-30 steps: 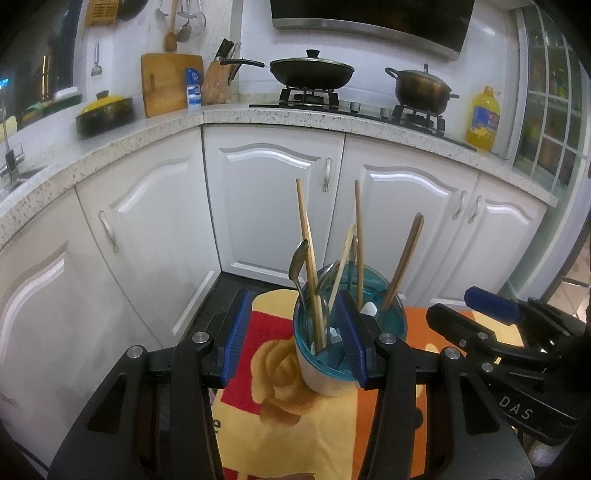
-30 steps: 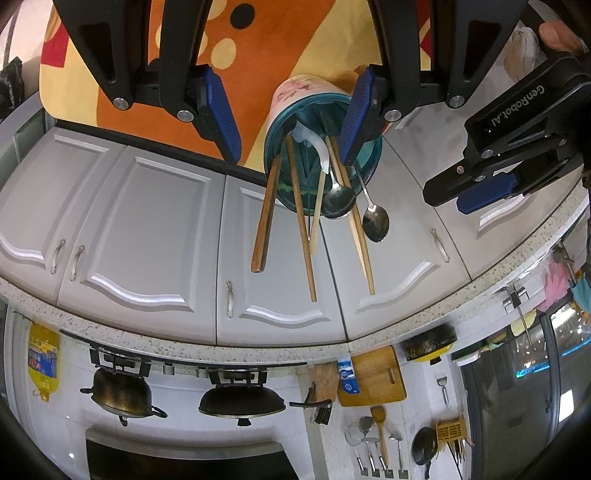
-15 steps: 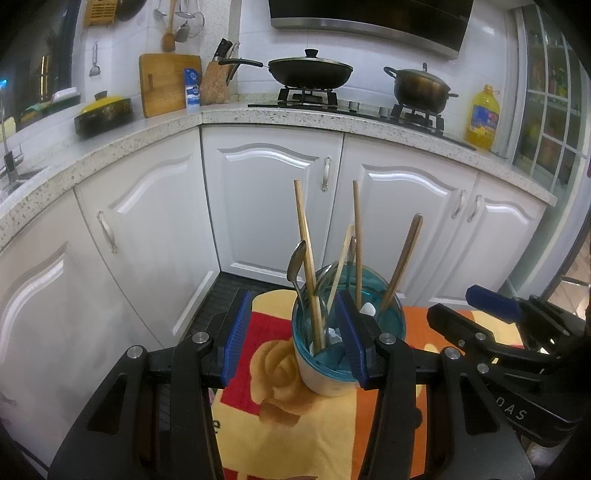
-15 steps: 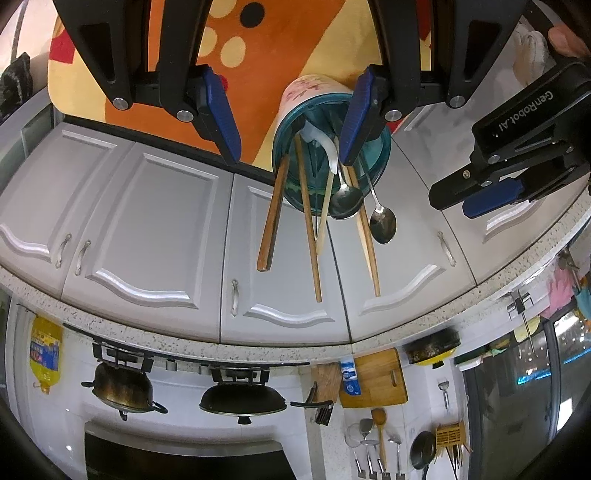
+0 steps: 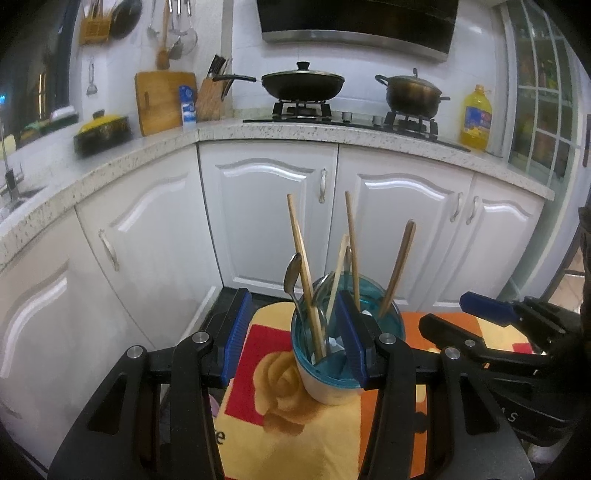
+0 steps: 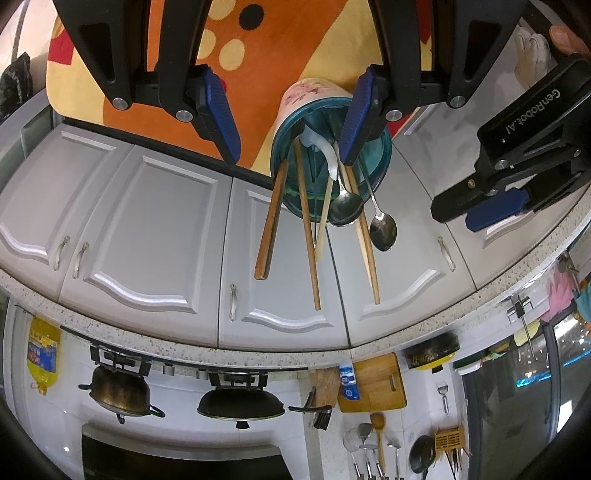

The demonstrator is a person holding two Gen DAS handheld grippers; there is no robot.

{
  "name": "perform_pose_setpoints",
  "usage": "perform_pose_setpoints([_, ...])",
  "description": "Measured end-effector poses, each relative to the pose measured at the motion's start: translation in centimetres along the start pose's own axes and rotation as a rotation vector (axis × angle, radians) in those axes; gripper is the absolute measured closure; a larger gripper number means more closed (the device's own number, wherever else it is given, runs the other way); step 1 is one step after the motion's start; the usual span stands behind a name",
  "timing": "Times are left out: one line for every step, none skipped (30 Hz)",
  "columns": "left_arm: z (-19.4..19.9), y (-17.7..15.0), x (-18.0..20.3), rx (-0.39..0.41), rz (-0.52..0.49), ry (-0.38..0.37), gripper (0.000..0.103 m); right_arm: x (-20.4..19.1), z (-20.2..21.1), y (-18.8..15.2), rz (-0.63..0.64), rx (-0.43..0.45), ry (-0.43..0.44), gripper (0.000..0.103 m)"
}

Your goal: Organize utensils

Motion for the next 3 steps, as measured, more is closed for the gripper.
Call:
perform_pose_setpoints([-0.04,0.01,0.03,-0.003,-0.002,0.001,0.057,0.09,0.02,-0.07,-0.001,-0.001,0.000,0.049])
perform_pose_setpoints([-0.12,-0.03,-0.04,-0.006,-0.001,-0.001,0.057,0.21,0.04,-0.08,-0.003,-0.001,0.000,0.049])
perform_pose_setpoints([-0.22,-0.09,-0.12,-0.015,0.004,-0.005,0.057,0.43,0.13,-0.11,-0.005,-0.001,-0.001,0.049])
Point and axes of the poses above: each gripper's, at about its wrist camera, not at the fingertips, and z roughly against the way its jaws point, x to its right, y to its top, the point moved 4 cm from there along -z, roughly the way its jaws point, and after that the axes turned 14 degrees about y, right-handed, at the moved point
